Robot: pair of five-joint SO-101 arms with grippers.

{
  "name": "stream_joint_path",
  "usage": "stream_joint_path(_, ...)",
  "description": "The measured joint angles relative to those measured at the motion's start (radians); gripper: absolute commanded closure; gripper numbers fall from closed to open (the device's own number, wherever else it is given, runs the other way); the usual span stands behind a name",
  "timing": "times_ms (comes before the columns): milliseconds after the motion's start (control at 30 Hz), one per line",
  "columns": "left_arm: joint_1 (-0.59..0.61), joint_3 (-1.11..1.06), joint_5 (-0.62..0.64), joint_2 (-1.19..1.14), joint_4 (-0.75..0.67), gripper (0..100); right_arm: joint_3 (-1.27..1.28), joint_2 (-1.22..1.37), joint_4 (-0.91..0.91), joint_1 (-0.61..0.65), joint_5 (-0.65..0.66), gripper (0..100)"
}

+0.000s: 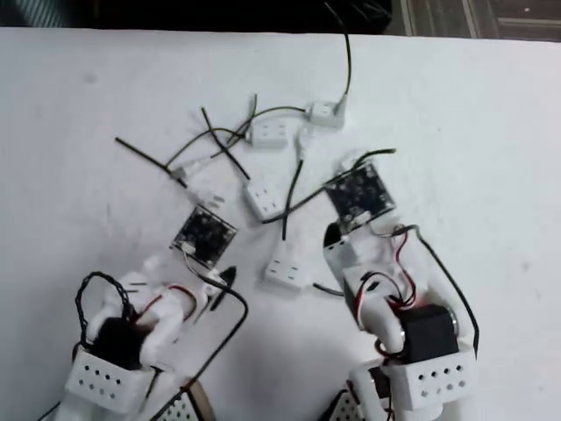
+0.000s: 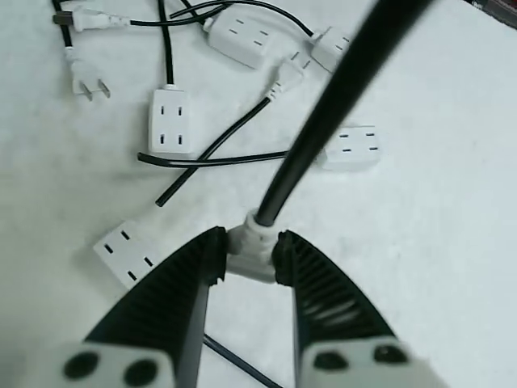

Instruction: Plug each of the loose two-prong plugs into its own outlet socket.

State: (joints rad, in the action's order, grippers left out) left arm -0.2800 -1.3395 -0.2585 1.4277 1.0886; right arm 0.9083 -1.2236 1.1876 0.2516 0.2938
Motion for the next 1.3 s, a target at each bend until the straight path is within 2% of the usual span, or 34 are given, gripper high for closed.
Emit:
stream_joint_path(200,-0.008,0.149,0.0,-0.21,0.0,93,0.0,0.0,0.0,-0.098,-0.025,98.1)
stream_joint_path(467,-0.035,0.454,0.002,-0.75,0.034,93,0.0,-0.003,0.029,-0.161,-0.026,98.1)
stream_joint_path(600,-0.098,0.519,0.002,-0.98,0.034,84,0.0,-0.003,0.029,-0.239,-0.026,98.1)
stream_joint_path(733,-0.141,0.537,0.054,-1.096,0.023,81,0.0,-0.003,0.029,-0.308,-0.026,98.1)
stream_joint_path(1000,-0.153,0.542,0.095,-1.261,-0.138,80,0.0,-0.003,0.029,-0.339,-0.026,98.1)
stream_joint_path(1300,-0.167,0.767,0.095,-1.491,-0.081,80,0.0,-0.003,0.029,-0.361,-0.026,98.1)
